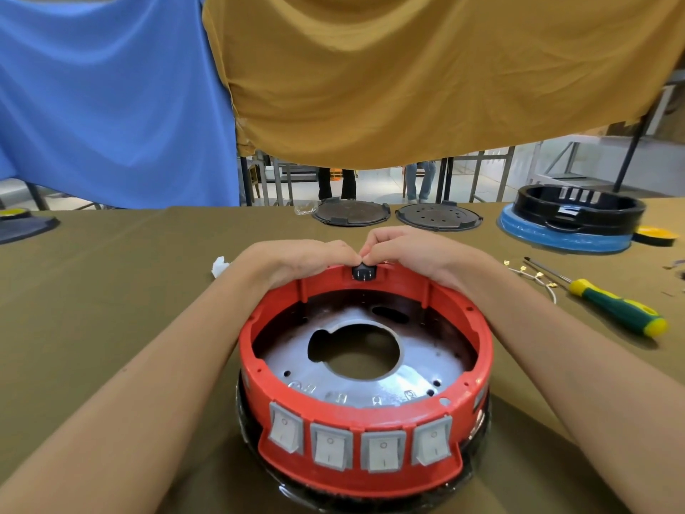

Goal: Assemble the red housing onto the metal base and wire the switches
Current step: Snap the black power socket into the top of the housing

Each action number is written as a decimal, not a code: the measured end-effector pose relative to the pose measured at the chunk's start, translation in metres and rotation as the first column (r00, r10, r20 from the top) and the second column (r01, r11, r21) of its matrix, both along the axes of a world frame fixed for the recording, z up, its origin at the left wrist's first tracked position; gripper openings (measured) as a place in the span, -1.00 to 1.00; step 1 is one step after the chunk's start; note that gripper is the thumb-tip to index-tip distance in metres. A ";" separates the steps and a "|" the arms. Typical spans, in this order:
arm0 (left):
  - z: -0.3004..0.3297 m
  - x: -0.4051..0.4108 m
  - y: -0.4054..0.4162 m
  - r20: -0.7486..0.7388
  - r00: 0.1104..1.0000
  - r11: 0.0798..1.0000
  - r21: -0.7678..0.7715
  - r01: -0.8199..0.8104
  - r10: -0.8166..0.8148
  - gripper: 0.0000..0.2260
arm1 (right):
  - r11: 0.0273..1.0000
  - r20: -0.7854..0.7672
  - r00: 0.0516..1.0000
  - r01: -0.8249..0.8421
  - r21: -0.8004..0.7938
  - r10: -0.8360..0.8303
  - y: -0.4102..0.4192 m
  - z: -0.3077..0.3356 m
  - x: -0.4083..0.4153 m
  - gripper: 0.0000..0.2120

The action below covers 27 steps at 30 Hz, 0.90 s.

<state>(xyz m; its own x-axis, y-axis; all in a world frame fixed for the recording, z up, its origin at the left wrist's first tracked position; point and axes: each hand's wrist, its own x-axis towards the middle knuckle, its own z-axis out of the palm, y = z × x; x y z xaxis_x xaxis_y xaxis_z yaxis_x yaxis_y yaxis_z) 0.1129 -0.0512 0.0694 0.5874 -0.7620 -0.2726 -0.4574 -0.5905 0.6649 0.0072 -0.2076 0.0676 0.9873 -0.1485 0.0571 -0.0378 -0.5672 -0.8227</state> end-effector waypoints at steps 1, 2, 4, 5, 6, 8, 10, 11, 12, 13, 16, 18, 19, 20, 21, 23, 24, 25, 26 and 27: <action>0.001 0.000 -0.001 -0.011 1.000 1.000 0.015 -0.006 0.007 -0.70 | 1.000 -0.005 1.000 -0.010 0.021 0.011 0.000 0.000 0.000 -0.96; 0.002 0.001 -0.001 -0.019 1.000 1.000 0.026 -0.004 0.005 -0.71 | 0.999 -0.012 1.000 -0.020 0.035 0.020 0.000 0.001 0.000 -0.95; 0.003 0.000 -0.001 -0.025 1.000 0.999 0.038 0.007 -0.006 -0.74 | 0.999 -0.023 0.999 -0.029 0.013 0.030 0.001 0.001 -0.002 -0.96; 0.004 0.000 -0.001 -0.025 1.000 0.999 0.035 0.016 -0.015 -0.74 | 1.000 -0.021 0.999 -0.027 -0.004 0.027 0.001 0.001 -0.002 -0.97; 0.003 0.001 0.000 -0.028 0.999 0.999 0.028 0.025 -0.024 -0.72 | 1.000 -0.020 0.999 -0.026 -0.001 0.026 0.000 0.001 -0.002 -0.97; -0.002 0.002 0.000 -0.021 0.999 0.999 -0.002 0.035 -0.035 -0.71 | 0.999 -0.029 0.999 -0.025 0.046 0.026 0.000 -0.001 -0.002 -0.94; -0.005 0.003 0.000 -0.004 1.000 0.999 -0.039 0.022 -0.022 -0.75 | 1.000 -0.018 1.000 -0.007 0.023 0.007 0.000 0.000 -0.001 -0.91; -0.006 0.003 0.000 -0.002 1.000 0.999 -0.042 0.012 -0.012 -0.76 | 1.000 -0.011 1.000 -0.001 0.014 0.001 -0.001 -0.001 -0.001 -0.89; -0.006 0.004 -0.001 0.002 1.000 0.999 -0.036 0.006 -0.006 -0.76 | 1.000 -0.006 1.000 -0.006 0.011 0.006 -0.002 -0.001 0.000 -0.88; -0.006 0.004 -0.001 0.007 1.000 1.000 -0.026 0.008 -0.008 -0.77 | 1.000 -0.006 1.000 -0.013 0.012 0.013 -0.002 -0.001 0.000 -0.88; -0.006 0.007 -0.003 0.008 1.000 1.000 -0.014 0.001 -0.001 -0.83 | 0.999 -0.030 0.999 -0.022 0.047 0.023 -0.002 -0.003 0.002 -0.89; -0.005 0.008 -0.005 0.001 1.000 1.000 0.002 -0.004 0.004 -0.89 | 0.996 -0.045 0.998 -0.029 0.079 0.032 -0.002 -0.003 0.002 -0.91; -0.004 0.008 -0.005 -0.011 1.000 1.000 0.016 -0.006 0.006 -0.90 | 0.996 -0.051 0.998 -0.033 0.081 0.037 -0.002 -0.002 0.002 -0.91; -0.002 0.008 -0.006 -0.027 1.000 0.999 0.032 -0.009 0.010 -0.89 | 0.996 -0.056 0.998 -0.036 0.079 0.040 -0.002 -0.002 0.002 -0.92; 0.000 0.008 -0.006 -0.044 0.999 0.999 0.048 -0.013 0.015 -0.88 | 0.996 -0.066 0.997 -0.038 0.079 0.043 -0.002 -0.001 0.002 -0.92; 0.003 0.009 -0.006 -0.067 0.998 0.997 0.074 -0.004 0.009 -0.83 | 0.996 -0.092 0.995 -0.039 0.085 0.047 -0.002 0.001 0.000 -0.92; 0.003 0.008 -0.006 -0.076 0.997 0.997 0.081 -0.004 0.011 -0.81 | 0.994 -0.106 0.993 -0.037 0.099 0.047 -0.002 0.001 0.000 -0.92; 0.002 0.008 -0.005 -0.077 0.997 0.997 0.081 -0.008 0.014 -0.81 | 0.992 -0.117 0.992 -0.033 0.124 0.048 -0.002 0.002 0.000 -0.92; 0.001 0.008 -0.005 -0.065 0.998 0.998 0.068 -0.009 0.014 -0.81 | 0.989 -0.122 0.991 -0.034 0.144 0.051 -0.002 0.002 0.000 -0.92; -0.001 0.007 -0.003 -0.049 0.999 0.999 0.045 -0.008 0.010 -0.79 | 0.990 -0.114 0.992 -0.031 0.140 0.048 -0.002 0.001 0.000 -0.93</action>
<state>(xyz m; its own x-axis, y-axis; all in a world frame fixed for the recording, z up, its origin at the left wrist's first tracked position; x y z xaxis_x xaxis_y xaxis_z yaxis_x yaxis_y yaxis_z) 0.1202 -0.0546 0.0679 0.5790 -0.7433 -0.3351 -0.4192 -0.6239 0.6595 0.0069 -0.2092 0.0683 0.9912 -0.1076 -0.0768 -0.1176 -0.4519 -0.8843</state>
